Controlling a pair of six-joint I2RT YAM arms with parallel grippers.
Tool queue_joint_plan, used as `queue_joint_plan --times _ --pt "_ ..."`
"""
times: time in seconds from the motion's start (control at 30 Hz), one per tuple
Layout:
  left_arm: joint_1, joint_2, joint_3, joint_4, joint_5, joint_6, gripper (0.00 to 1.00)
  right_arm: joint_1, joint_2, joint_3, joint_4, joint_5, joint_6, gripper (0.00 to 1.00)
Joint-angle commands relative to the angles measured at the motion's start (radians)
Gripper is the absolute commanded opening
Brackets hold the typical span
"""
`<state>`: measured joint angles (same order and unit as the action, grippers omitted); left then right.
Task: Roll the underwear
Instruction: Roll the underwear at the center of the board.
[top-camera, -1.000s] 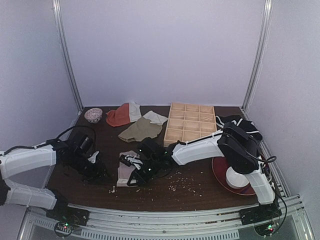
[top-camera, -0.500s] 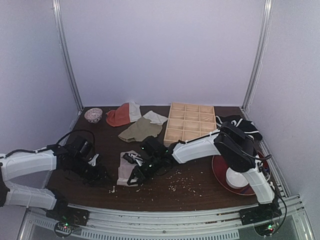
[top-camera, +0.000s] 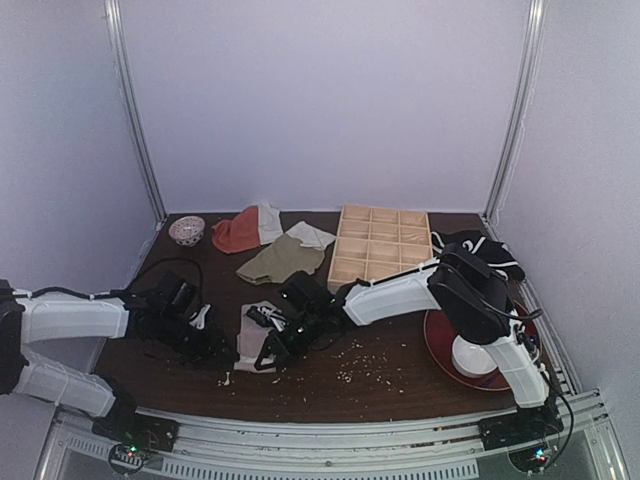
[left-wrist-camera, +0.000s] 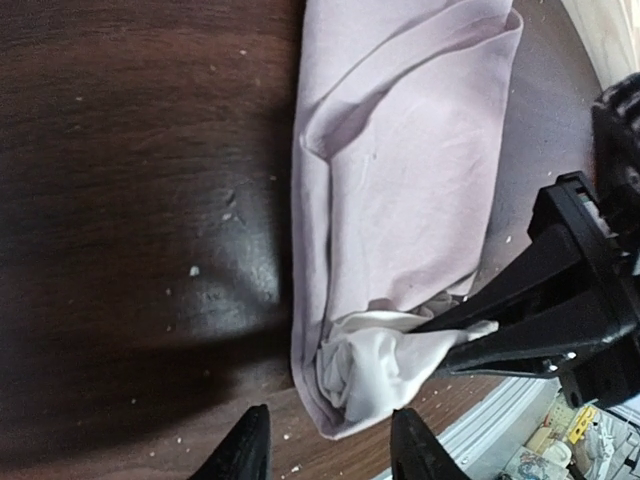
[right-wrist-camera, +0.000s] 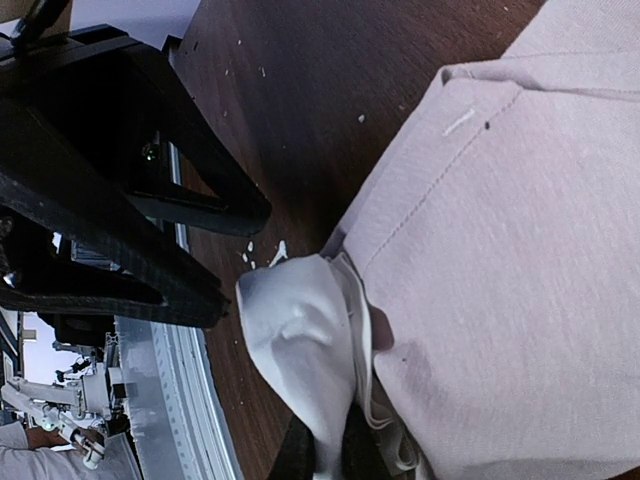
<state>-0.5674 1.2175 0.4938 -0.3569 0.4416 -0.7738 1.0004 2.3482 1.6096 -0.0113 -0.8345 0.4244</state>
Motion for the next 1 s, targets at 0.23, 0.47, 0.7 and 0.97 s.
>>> queue_joint_plan --times 0.23,0.47,0.7,0.97 --pt "-0.028 0.108 0.012 0.165 0.017 0.037 0.35 -0.005 0.042 0.017 -0.150 0.044 -0.029 0.00" --pt "-0.034 0.150 0.005 0.204 0.038 0.030 0.23 -0.005 0.045 0.021 -0.158 0.046 -0.034 0.00" --pt "-0.033 0.113 -0.014 0.207 0.069 0.025 0.30 -0.006 0.054 0.029 -0.159 0.048 -0.033 0.00" --pt "-0.034 0.085 -0.039 0.225 0.125 0.035 0.34 -0.008 0.057 0.033 -0.163 0.047 -0.036 0.00"
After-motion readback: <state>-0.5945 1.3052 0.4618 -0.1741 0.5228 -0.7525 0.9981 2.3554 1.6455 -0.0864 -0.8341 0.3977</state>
